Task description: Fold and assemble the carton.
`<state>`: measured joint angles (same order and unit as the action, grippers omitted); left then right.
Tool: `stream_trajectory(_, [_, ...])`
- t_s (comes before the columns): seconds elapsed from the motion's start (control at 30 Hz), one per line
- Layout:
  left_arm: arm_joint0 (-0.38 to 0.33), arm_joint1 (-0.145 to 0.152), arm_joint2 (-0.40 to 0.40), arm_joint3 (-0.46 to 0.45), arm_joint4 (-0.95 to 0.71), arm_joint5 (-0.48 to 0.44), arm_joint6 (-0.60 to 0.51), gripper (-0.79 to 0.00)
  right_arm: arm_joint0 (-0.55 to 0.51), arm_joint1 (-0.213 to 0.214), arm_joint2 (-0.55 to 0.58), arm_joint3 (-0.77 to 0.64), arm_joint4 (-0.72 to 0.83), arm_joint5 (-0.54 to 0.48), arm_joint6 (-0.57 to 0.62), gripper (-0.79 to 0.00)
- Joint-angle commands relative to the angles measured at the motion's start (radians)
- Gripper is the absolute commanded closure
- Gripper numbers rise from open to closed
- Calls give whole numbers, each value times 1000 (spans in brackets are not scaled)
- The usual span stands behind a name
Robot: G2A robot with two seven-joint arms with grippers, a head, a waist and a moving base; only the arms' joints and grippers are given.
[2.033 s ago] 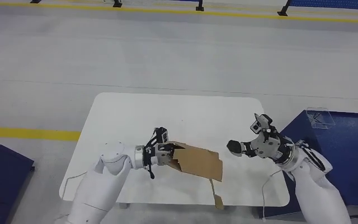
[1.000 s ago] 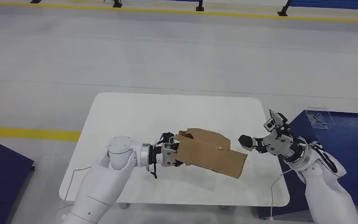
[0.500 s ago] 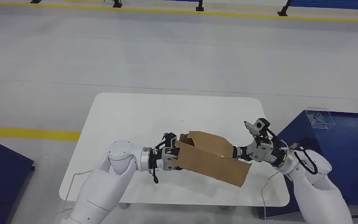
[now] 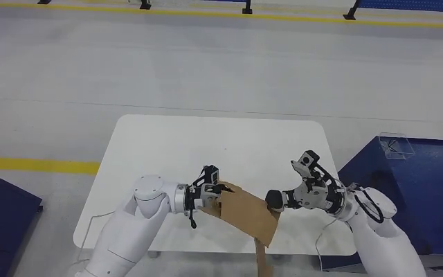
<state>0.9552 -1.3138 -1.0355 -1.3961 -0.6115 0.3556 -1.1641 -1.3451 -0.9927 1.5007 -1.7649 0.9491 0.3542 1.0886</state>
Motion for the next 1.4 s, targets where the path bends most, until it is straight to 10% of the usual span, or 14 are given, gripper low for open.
stream_trajectory(0.0, [-1,1,4,-3,-2,0,6,0,-3,0,-4,-6,-24,-7,-24,-785])
stream_trajectory(1.0, [-68,-11,17,106,-195,446,442,0,-81,16,179,-3,29,-39,-79,-785])
stream_trajectory(1.37, [-61,-1,35,43,-166,317,320,0,-78,21,215,4,46,-25,-70,-785])
